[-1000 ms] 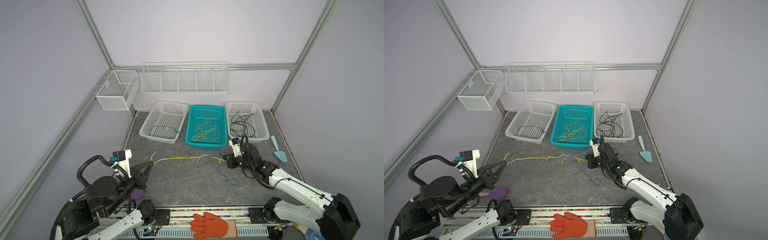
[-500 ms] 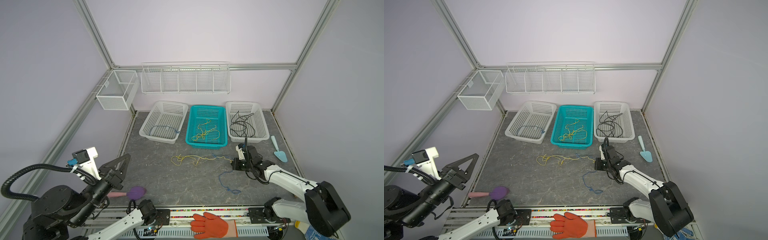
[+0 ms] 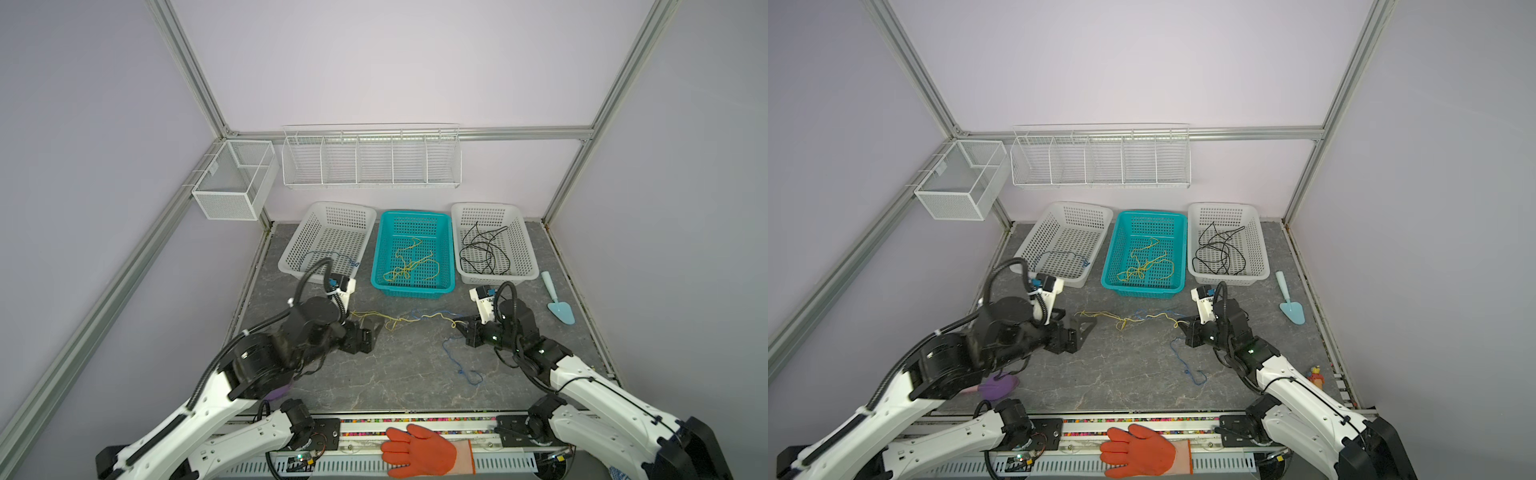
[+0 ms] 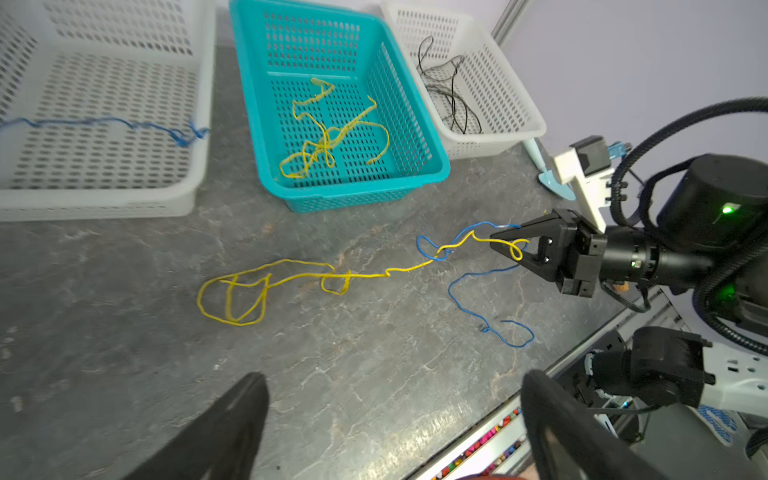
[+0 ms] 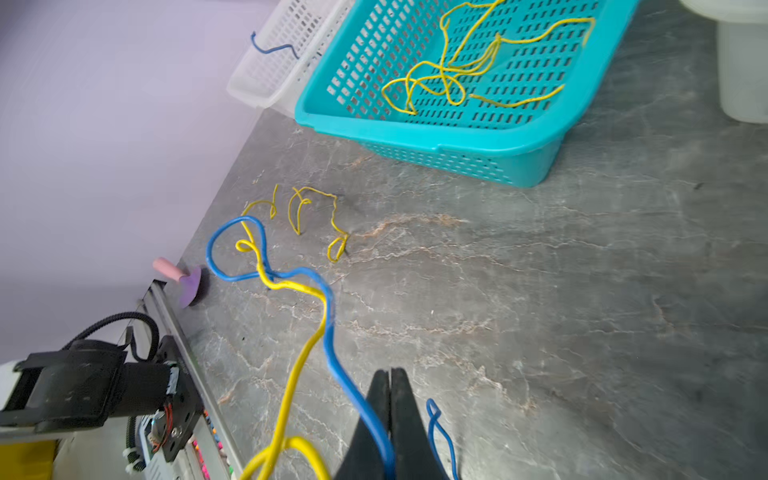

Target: Untangle the cables

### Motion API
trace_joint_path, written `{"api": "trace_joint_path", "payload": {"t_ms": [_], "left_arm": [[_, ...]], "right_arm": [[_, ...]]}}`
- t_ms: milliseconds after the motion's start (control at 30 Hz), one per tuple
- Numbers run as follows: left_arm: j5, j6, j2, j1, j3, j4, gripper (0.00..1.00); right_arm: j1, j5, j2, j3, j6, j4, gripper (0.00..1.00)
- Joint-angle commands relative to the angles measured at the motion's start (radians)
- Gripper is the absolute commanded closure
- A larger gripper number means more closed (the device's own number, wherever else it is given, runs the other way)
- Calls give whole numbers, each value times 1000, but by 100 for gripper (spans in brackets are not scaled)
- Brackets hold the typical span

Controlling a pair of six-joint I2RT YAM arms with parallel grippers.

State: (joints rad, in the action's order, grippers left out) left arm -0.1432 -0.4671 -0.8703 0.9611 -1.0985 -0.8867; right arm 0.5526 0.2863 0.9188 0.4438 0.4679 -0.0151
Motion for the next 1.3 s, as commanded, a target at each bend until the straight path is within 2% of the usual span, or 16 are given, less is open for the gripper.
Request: {"api": "trace_joint_path", "payload": {"t_ms": [0, 233, 400, 500, 667, 967, 1267], "left_arm": [[107, 168, -120, -4, -21, 1, 0], [151, 377, -242, -4, 18, 29, 0], [145, 440, -292, -4, 11, 2, 1], [136, 462, -325, -4, 7, -2, 5], [112, 475, -354, -4, -14, -23, 16], [151, 467, -343, -4, 6, -20, 44], [199, 473, -352, -4, 2, -18, 79]], "right_arm": [[19, 70, -20, 17, -23, -19, 94], [26, 100, -51, 42, -31, 23, 94], [26, 149, -71, 50, -28, 31, 94], [27, 183, -68, 56, -23, 24, 94], [30, 211, -61, 61, -23, 17, 94], [31, 226, -58, 62, -17, 12, 94], [38, 234, -35, 64, -14, 3, 94]]}}
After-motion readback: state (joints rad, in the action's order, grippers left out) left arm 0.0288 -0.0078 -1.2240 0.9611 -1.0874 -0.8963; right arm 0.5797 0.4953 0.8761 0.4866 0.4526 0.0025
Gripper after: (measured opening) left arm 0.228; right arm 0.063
